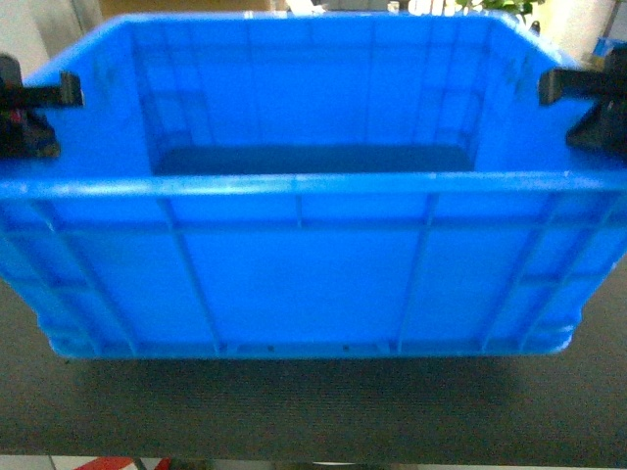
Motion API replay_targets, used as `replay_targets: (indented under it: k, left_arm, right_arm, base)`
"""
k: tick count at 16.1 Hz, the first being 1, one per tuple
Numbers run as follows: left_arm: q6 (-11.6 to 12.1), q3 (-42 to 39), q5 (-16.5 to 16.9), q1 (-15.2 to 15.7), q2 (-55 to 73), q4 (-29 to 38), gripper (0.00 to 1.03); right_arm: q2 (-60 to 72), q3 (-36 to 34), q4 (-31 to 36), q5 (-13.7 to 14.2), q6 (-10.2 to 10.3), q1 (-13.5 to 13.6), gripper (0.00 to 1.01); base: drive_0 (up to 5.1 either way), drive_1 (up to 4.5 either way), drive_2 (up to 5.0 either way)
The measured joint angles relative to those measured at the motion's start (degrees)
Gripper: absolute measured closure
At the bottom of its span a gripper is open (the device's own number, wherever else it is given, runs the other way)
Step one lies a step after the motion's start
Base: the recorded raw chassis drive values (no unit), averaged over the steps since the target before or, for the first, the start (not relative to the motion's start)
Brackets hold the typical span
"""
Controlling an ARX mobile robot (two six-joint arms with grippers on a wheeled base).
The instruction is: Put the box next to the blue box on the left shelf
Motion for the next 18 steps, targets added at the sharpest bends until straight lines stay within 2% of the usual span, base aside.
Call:
replay_targets:
  k: [3,8,15,18]
  left_arm:
    - [0.3,0.0,-1.8,-1.1,-6.1,3.7,0.86]
    - [0.8,-4.0,-3.1,-1.8,-11.7,6.8,0.87]
    - [1.1,-4.8,-3.4,-1.9,-11.6,6.1,0.87]
    - [1.2,-4.8,-3.6,-1.9,-11.6,6.3,0.87]
  right_arm:
    - [-6.1,0.0,2.1,1.4,-0.6,0.7,0.93]
    - [-9.9,-2.4,3.9,1.7,-1.3,0.8,0.93]
    - [-9.8,-3.2,3.6,1.5,-1.3,0.8,0.93]
    - [-9.8,-3.2,3.5,1.6,-1.3,1.1,0.93]
  base:
    - [0.0,0.00,0.0]
    - [0.0,0.00,0.0]
    - [0.0,0.00,0.0]
    - [-1.9,-1.91,-1.9]
